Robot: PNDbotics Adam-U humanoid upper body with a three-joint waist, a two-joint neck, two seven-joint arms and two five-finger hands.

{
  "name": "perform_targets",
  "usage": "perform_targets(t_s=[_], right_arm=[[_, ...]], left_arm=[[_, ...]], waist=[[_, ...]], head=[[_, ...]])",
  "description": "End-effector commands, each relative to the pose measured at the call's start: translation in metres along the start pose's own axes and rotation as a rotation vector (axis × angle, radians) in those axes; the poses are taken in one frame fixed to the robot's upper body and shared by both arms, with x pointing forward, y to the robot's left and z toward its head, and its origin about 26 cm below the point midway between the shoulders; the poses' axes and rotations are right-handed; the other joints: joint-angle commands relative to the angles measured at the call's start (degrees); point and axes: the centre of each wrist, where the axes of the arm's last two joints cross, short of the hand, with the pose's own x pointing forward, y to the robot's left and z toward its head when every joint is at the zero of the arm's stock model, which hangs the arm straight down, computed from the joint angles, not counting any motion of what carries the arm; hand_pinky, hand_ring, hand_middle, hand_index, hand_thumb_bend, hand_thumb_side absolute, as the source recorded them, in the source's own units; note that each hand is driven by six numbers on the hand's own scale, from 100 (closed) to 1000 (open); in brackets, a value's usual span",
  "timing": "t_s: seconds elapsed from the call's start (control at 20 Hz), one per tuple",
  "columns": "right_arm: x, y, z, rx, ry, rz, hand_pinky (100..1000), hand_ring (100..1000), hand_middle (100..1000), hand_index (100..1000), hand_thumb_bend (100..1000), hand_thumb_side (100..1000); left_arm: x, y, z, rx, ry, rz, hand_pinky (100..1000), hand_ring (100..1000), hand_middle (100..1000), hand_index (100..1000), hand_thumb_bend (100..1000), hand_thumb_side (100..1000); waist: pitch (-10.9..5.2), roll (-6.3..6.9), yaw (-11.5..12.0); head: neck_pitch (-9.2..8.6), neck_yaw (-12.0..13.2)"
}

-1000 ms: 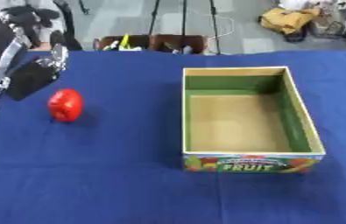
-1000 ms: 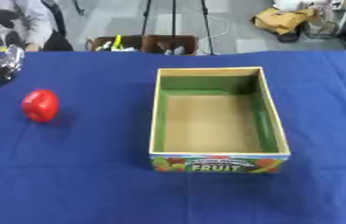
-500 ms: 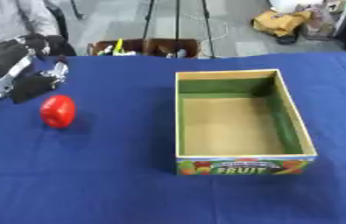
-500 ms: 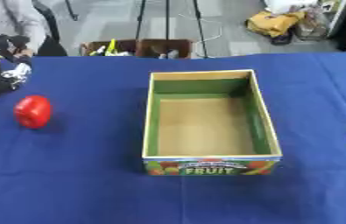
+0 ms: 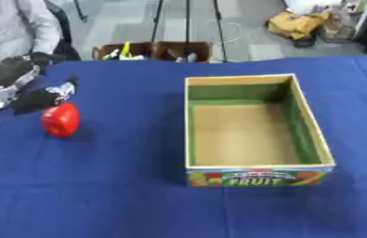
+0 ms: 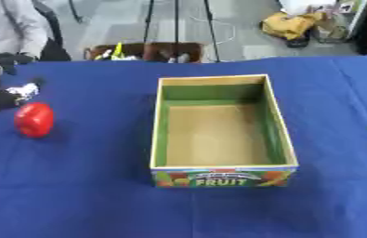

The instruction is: Pick up objects on the table and place them in the box.

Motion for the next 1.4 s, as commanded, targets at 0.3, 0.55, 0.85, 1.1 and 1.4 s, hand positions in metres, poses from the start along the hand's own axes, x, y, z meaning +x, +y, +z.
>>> perform_targets(t_s=[0.3, 0.55, 0.85, 1.1, 1.4], right_arm=[[0.006, -0.004, -0.002, 0.008, -0.027, 0.027, 434, 459, 383, 529, 100, 885], [0.006, -0.004, -0.002, 0.010, -0.026, 0.028, 435, 459, 382, 529, 100, 885], [0.006, -0.003, -0.002, 0.015, -0.027, 0.029, 435, 459, 381, 529, 100, 885], [0.006, -0.003, -0.002, 0.016, -0.031, 0.028, 435, 459, 380, 529, 100, 884], [0.007, -0.002, -0.003, 0.018, -0.034, 0.027, 436, 459, 380, 529, 100, 885]], left_arm=[[-0.017, 0.014, -0.005, -0.058, 0.044, -0.012, 691, 839, 914, 1000, 440, 922], [-0.025, 0.005, -0.011, -0.138, 0.082, -0.035, 677, 813, 926, 1000, 478, 909], [-0.033, -0.002, -0.017, -0.228, 0.112, -0.071, 603, 755, 918, 1000, 484, 899], [-0.035, -0.004, -0.020, -0.251, 0.150, -0.137, 640, 796, 929, 1000, 486, 890], [-0.035, -0.011, -0.023, -0.266, 0.155, -0.146, 569, 758, 892, 988, 450, 883]], waist=[[-1.02, 0.09, -0.2], [-0.95, 0.17, -0.4], [-0.74, 0.25, -0.4], [-0.53, 0.26, -0.5], [-0.27, 0.17, -0.5]], head=[[-0.53, 0.5], [-0.60, 0.8], [-0.53, 1.0], [-0.68, 1.2], [-0.96, 1.3]])
